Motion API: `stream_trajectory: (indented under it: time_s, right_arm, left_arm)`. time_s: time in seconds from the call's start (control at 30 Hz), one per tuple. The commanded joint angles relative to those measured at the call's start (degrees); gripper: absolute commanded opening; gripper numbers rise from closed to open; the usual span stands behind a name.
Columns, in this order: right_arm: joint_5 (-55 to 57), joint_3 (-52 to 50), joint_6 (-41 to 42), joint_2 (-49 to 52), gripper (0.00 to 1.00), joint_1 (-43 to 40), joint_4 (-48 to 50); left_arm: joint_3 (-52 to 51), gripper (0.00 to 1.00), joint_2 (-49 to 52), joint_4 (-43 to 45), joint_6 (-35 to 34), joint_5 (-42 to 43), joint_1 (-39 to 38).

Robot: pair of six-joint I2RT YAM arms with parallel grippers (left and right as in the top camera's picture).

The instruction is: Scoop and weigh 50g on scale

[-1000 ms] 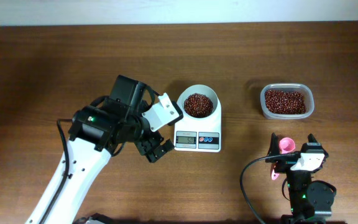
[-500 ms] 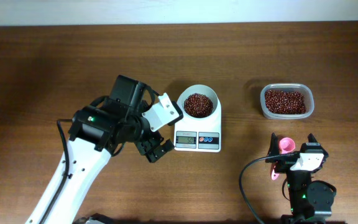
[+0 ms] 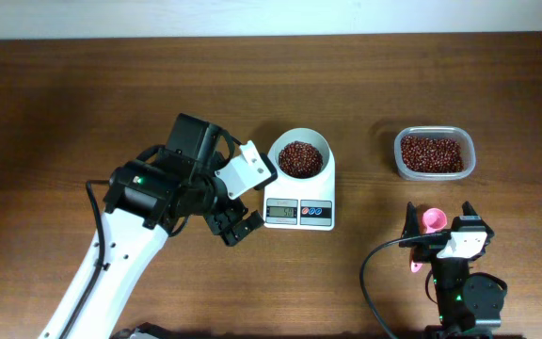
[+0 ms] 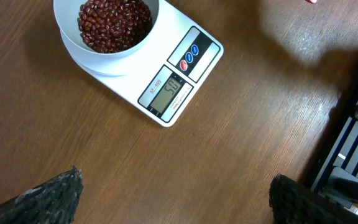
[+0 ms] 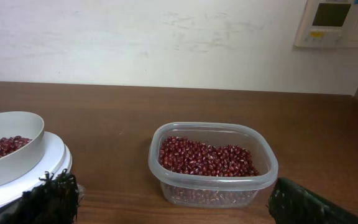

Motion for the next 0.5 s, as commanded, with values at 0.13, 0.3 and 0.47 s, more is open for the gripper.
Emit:
stream_trajectory:
  time_s: [0.13, 0.3, 0.47]
  right_arm:
    - [0.3, -0.3, -1.7, -0.5, 0.99, 0.3, -0.5]
    - [0.3, -0.3, -1.7, -0.5, 0.99, 0.3, -0.5]
    - [0.3, -0.3, -1.7, -0.5, 0.99, 0.3, -0.5]
  left_arm:
    - [-0.1, 0.99, 0.2, 0.1, 0.7, 0.8, 0.2]
    - [-0.1, 0.99, 0.2, 0.1, 0.7, 0.8, 0.2]
    - [-0.1, 0.99, 0.2, 0.1, 0.7, 0.8, 0.2]
